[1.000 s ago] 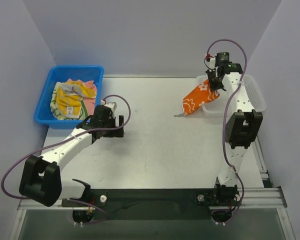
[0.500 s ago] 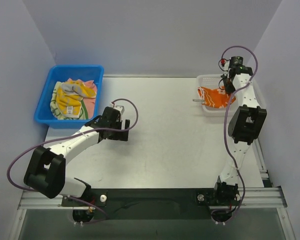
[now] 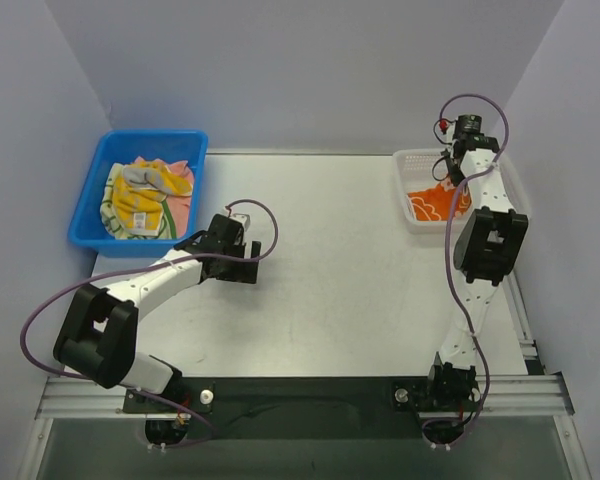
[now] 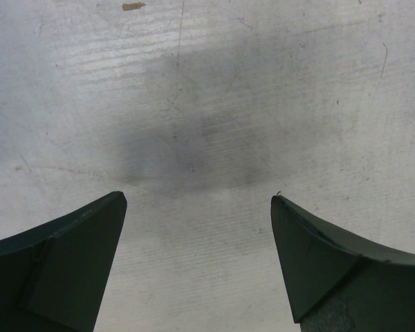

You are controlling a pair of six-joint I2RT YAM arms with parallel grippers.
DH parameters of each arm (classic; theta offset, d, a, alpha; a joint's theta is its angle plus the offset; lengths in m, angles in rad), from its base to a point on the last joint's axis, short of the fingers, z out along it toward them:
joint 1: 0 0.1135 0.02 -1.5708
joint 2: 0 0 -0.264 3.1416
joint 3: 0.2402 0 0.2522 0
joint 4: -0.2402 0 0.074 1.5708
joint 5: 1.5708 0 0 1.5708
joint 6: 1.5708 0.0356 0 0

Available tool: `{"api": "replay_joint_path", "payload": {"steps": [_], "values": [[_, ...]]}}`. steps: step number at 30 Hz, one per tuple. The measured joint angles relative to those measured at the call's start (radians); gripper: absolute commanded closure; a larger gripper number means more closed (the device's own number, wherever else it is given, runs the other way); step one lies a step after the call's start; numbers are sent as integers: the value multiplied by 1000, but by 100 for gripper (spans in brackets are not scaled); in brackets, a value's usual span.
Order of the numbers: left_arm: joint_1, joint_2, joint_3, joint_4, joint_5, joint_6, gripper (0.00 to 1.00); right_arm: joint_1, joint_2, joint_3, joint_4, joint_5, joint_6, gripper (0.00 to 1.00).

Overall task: Fold and stack the towels
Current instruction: Neatly place the folded towel into the bin

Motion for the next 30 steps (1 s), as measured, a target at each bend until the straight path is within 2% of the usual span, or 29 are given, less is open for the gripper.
{"api": "replay_joint_path", "payload": {"steps": [5, 6, 8, 9, 13, 15, 21, 23, 26, 27, 30], "values": [[0, 2, 0, 0, 0, 0, 3, -10, 28, 3, 21, 19, 9, 100], [0, 2, 0, 0, 0, 0, 3, -14, 36, 3, 23, 26, 14, 85], [0, 2, 0, 0, 0, 0, 3, -22, 47, 3, 26, 39, 24, 74], [0, 2, 0, 0, 0, 0, 3, -25, 53, 3, 26, 51, 27, 59], [0, 2, 0, 0, 0, 0, 3, -33, 69, 3, 35, 114, 54, 43], [0, 2, 0, 0, 0, 0, 3, -35, 74, 3, 42, 162, 74, 31], [1, 2, 0, 0, 0, 0, 3, -38, 71, 4, 48, 286, 172, 17], [1, 2, 0, 0, 0, 0, 3, -38, 53, -5, 51, 292, 213, 16], [5, -11, 0, 0, 8, -1, 3, -36, -44, -92, 53, 248, 294, 11], [8, -21, 0, 0, 11, -3, 3, -34, -90, -125, 50, 225, 324, 7], [33, -69, 10, -9, 31, -19, 2, -24, -256, -216, 49, 130, 418, 3]]}}
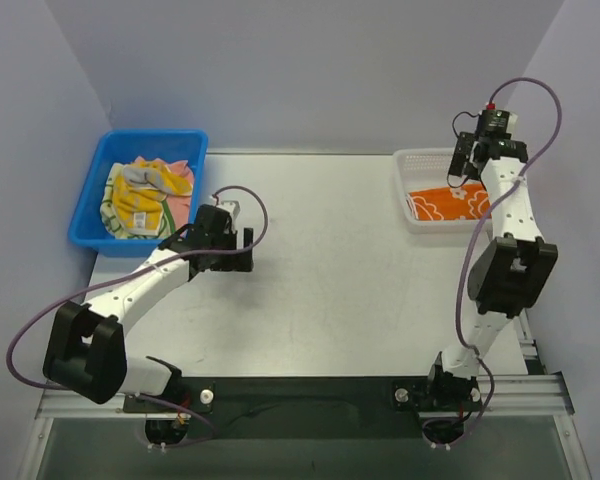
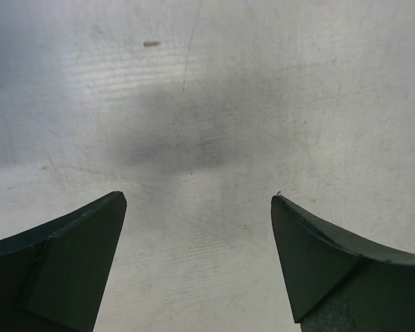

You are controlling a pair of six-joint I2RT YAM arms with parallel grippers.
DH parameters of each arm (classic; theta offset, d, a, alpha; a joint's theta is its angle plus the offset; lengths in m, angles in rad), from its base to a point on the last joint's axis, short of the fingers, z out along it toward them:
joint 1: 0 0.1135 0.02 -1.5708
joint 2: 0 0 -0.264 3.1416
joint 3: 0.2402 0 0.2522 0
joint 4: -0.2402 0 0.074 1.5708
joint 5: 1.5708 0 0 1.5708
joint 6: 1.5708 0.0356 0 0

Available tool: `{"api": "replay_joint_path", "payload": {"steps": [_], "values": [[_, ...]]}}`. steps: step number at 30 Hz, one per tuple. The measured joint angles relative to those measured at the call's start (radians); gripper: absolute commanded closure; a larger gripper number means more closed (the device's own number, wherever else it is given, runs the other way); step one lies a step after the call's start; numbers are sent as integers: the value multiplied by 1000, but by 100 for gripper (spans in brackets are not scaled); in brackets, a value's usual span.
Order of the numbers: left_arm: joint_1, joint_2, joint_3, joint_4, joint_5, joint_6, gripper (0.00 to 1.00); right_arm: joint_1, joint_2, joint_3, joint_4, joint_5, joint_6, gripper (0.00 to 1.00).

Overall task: Fold and stack the towels
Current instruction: Neatly place the folded towel into the bin, then grab crumpled towel

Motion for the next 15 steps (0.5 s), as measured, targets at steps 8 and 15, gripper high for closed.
{"api": "replay_joint_path", "payload": {"steps": [8, 15], "values": [[99, -59, 305, -101, 1, -33, 3, 121, -510, -274, 31, -224, 177, 0], [433, 30, 507, -119, 15, -110, 3, 249, -774, -579, 55, -360, 256, 0]]}}
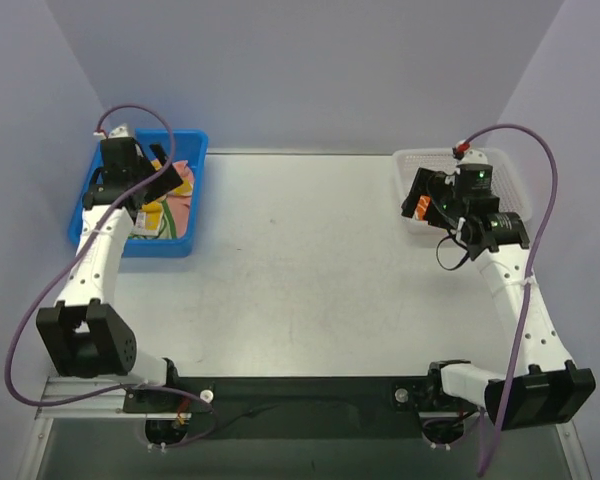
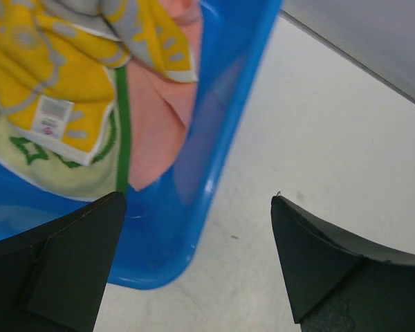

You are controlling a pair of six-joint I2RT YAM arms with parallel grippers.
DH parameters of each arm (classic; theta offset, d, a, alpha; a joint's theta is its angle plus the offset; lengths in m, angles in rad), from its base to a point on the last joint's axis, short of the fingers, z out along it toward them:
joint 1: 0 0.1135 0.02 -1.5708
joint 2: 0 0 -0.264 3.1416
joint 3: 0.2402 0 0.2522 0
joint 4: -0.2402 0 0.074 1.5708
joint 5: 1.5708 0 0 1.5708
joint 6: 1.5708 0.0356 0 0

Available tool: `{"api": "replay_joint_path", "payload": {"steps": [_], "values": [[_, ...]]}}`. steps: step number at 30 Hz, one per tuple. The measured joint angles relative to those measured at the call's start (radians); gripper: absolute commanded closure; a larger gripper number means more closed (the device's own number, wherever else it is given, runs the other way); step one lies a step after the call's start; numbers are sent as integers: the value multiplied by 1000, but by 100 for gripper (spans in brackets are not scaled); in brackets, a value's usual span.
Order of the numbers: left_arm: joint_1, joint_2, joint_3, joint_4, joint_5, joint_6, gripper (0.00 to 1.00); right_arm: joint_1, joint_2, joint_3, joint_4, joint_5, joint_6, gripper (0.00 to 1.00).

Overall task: Fold and stack the towels
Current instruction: Grab crumpled towel

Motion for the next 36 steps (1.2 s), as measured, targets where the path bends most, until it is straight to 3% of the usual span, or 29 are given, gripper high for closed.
{"api": "replay_joint_path", "payload": {"steps": [7, 15, 18, 19, 20, 23, 32, 36], "values": [[210, 286, 60, 10, -96, -102, 10, 119, -180, -259, 88, -91, 64, 0], [269, 576, 220, 16, -230, -127, 22, 173, -161, -372, 192, -192, 107, 0], [269, 643, 285, 24, -255, -128, 45, 179, -133, -377, 211, -209, 107, 0], [269, 658, 301, 29, -259, -125, 71, 181, -125, -377, 216, -214, 106, 0], [269, 670, 315, 31, -261, -127, 81, 184, -119, -378, 222, -219, 106, 0], [268, 681, 335, 31, -262, -105, 100, 185, -113, -383, 233, -229, 106, 0], [258, 560, 359, 14, -275, -63, 100, 185, -105, -385, 236, -247, 106, 0], [212, 463, 489, 2, -285, -28, 100, 185, -108, -385, 237, -260, 109, 0]]}}
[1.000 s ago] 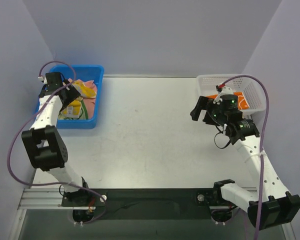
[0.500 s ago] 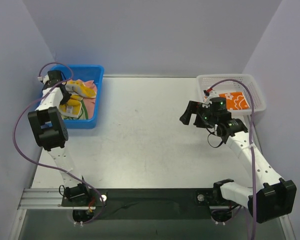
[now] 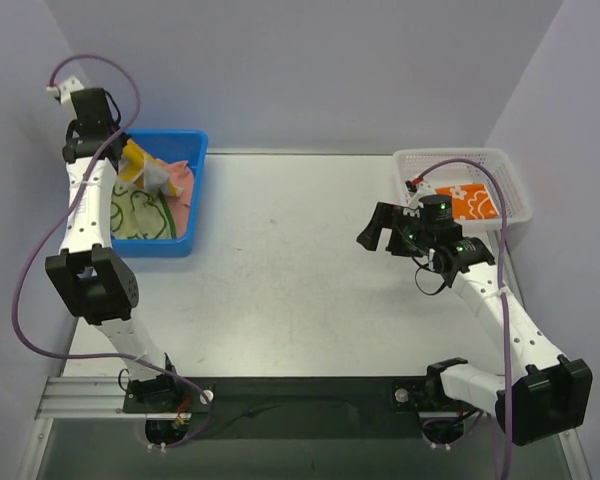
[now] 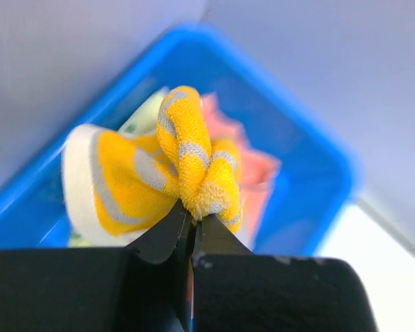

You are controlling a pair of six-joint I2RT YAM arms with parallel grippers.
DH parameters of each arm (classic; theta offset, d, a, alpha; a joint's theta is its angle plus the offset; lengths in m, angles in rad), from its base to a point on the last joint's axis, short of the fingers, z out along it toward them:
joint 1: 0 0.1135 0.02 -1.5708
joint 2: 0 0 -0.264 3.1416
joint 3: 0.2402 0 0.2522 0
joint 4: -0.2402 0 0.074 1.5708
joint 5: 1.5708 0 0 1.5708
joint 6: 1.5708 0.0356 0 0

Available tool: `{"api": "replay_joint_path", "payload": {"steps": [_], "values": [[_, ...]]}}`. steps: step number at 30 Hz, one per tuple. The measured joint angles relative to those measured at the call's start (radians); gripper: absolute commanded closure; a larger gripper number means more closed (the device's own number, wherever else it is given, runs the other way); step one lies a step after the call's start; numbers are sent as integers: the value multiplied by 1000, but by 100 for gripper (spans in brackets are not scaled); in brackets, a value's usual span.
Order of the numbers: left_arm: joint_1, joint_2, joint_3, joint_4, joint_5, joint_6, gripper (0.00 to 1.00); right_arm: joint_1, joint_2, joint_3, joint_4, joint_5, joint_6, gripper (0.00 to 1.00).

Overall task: Fold and stack the towels
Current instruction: Grab crumpled towel, then move the towel to the center of the board

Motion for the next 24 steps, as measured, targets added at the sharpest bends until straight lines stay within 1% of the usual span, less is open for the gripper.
{"api": "replay_joint_path", "payload": {"steps": [4, 6, 9, 13, 16, 18, 20, 21, 23, 24], "values": [[-103, -74, 193, -3, -8, 31, 100, 5, -19, -12, 5, -14, 7, 0], [-169, -92, 308, -10, 6, 39, 100, 6, -37, -21, 6, -18, 10, 1], [-263, -100, 438, -13, 41, 46, 100, 7, -67, -24, 6, -18, 14, 1], [-408, -91, 547, -30, 132, 45, 100, 7, -107, -24, 5, -18, 22, 1], [-513, -90, 561, -36, 200, 29, 100, 7, -134, -24, 4, -18, 26, 1], [-573, -104, 506, -27, 231, 13, 100, 8, -155, -24, 2, -18, 27, 1], [-610, -155, 367, -27, 249, -16, 100, 10, -176, -24, -6, -17, 27, 1], [-623, -186, 271, -15, 255, -30, 100, 12, -188, -24, -11, -16, 27, 1], [-637, -268, 35, 1, 271, -74, 96, 13, -204, -24, -23, -16, 27, 1], [-642, -303, -86, 2, 278, -95, 93, 13, -209, -24, -31, -15, 26, 1]]}}
